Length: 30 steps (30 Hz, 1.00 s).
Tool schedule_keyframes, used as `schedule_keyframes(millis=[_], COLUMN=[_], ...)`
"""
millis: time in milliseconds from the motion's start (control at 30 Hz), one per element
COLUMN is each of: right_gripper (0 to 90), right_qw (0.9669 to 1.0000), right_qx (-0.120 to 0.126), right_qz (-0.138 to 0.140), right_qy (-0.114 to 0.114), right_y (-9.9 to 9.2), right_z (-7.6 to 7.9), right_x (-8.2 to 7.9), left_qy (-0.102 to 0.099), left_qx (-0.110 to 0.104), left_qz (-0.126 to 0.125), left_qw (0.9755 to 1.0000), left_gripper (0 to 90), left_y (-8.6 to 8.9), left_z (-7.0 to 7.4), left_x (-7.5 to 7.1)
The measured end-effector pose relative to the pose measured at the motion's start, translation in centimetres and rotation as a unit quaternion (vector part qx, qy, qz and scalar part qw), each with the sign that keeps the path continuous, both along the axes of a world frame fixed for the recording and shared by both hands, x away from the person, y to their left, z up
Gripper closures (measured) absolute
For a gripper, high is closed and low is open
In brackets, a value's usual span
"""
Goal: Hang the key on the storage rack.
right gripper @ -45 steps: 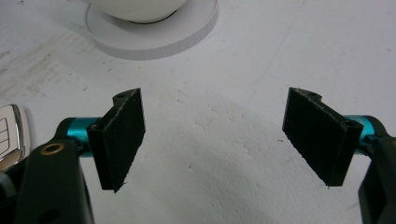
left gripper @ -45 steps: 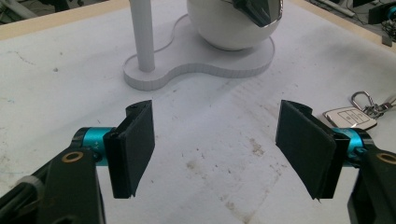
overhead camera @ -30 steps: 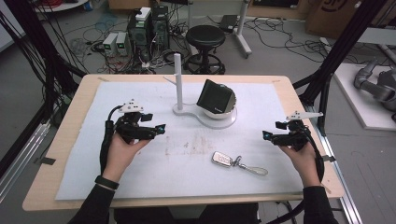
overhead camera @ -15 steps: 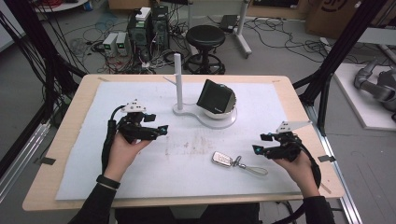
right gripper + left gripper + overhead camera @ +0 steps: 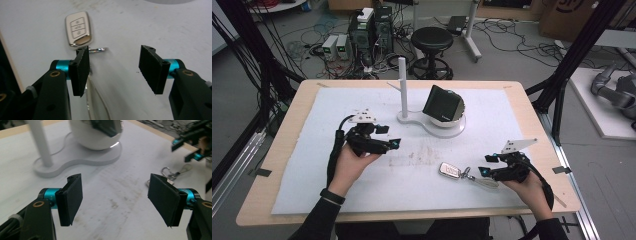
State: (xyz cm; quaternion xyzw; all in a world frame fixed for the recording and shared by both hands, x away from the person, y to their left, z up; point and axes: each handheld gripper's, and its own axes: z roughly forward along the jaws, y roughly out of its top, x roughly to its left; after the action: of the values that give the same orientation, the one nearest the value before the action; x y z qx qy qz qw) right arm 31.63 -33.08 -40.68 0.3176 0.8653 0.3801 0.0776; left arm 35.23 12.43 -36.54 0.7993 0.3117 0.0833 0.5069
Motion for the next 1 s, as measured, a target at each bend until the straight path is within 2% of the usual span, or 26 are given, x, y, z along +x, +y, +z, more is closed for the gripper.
schedule_keyframes(millis=[33, 67, 167, 267, 300, 333, 433, 467, 500, 533, 567, 667, 733, 767, 800, 867, 900, 933, 967, 1000], right_gripper=[41.9, 41.3, 40.1, 38.3, 37.9, 37.7, 37.0, 36.8, 36.5, 36.4, 36.2, 36.1, 36.0, 35.9, 35.9, 35.9, 35.9, 35.9, 35.9, 35.9], right_qw=[0.9999, 0.9996, 0.9983, 0.996, 0.9953, 0.9946, 0.9929, 0.9922, 0.9914, 0.9909, 0.9901, 0.9886, 0.9883, 0.9883, 0.9882, 0.9879, 0.9879, 0.988, 0.988, 0.9879], right_qx=[0.003, 0.01, 0.025, 0.035, 0.038, 0.041, 0.046, 0.049, 0.052, 0.053, 0.057, 0.063, 0.063, 0.062, 0.062, 0.064, 0.064, 0.065, 0.065, 0.064], right_qz=[-0.01, -0.024, -0.051, -0.08, -0.087, -0.093, -0.106, -0.112, -0.118, -0.122, -0.127, -0.136, -0.138, -0.138, -0.139, -0.14, -0.14, -0.14, -0.139, -0.14], right_qy=[-0.003, -0.005, -0.011, -0.019, -0.021, -0.022, -0.024, -0.023, -0.023, -0.022, -0.019, -0.017, -0.016, -0.016, -0.016, -0.014, -0.015, -0.017, -0.018, -0.018], right_y=[-0.3, -0.9, -2.0, -2.9, -3.2, -3.4, -4.1, -4.3, -4.5, -4.7, -4.9, -5.4, -5.6, -5.7, -5.7, -5.8, -5.8, -5.8, -5.9, -5.9], right_z=[0.0, 0.1, 0.3, 0.6, 0.7, 0.8, 0.9, 0.9, 0.8, 0.8, 0.8, 0.6, 0.6, 0.6, 0.5, 0.6, 0.6, 0.6, 0.7, 0.7], right_x=[0.1, 0.1, 0.3, 0.6, 0.7, 0.9, 1.3, 1.5, 1.6, 1.7, 1.9, 2.1, 2.1, 2.1, 2.1, 2.0, 2.0, 1.9, 1.9, 1.8], left_qy=[0.0, -0.005, -0.012, -0.018, -0.018, -0.018, -0.02, -0.017, -0.015, -0.015, -0.014, -0.013, -0.007, -0.007, -0.008, -0.001, -0.001, 0.005, 0.007, 0.008], left_qx=[0.0, 0.001, 0.0, -0.01, -0.01, -0.013, -0.019, -0.023, -0.024, -0.024, -0.028, -0.013, -0.014, -0.014, -0.009, -0.003, -0.003, 0.015, 0.018, 0.026], left_qz=[0.0, -0.023, -0.058, -0.09, -0.09, -0.122, -0.156, -0.171, -0.181, -0.181, -0.202, -0.234, -0.246, -0.246, -0.26, -0.27, -0.27, -0.28, -0.283, -0.29], left_qw=[1.0, 0.9997, 0.9982, 0.9958, 0.9958, 0.9923, 0.9874, 0.9849, 0.9832, 0.9832, 0.979, 0.972, 0.9692, 0.9692, 0.9655, 0.9627, 0.9627, 0.9598, 0.9588, 0.9567], left_gripper=[28.3, 28.4, 28.4, 30.1, 30.5, 31.0, 35.8, 37.5, 39.4, 40.5, 42.0, 45.1, 45.7, 46.3, 47.8, 48.8, 49.6, 50.4, 50.5, 50.7], left_y=[0.0, -1.3, -3.4, -5.6, -5.6, -7.2, -9.1, -10.0, -10.6, -10.6, -12.2, -14.8, -16.2, -16.2, -17.6, -18.9, -18.9, -20.1, -20.5, -20.9], left_z=[0.0, -0.1, -0.5, -0.9, -0.9, -1.3, -1.9, -2.2, -2.4, -2.4, -2.8, -3.5, -3.9, -3.9, -4.4, -4.9, -4.9, -5.4, -5.6, -5.7], left_x=[0.0, -0.2, -0.3, -0.3, -0.3, -0.3, -0.4, -0.4, -0.3, -0.3, -0.4, -0.4, -0.4, -0.4, -0.4, -0.3, -0.3, -0.3, -0.3, -0.2])
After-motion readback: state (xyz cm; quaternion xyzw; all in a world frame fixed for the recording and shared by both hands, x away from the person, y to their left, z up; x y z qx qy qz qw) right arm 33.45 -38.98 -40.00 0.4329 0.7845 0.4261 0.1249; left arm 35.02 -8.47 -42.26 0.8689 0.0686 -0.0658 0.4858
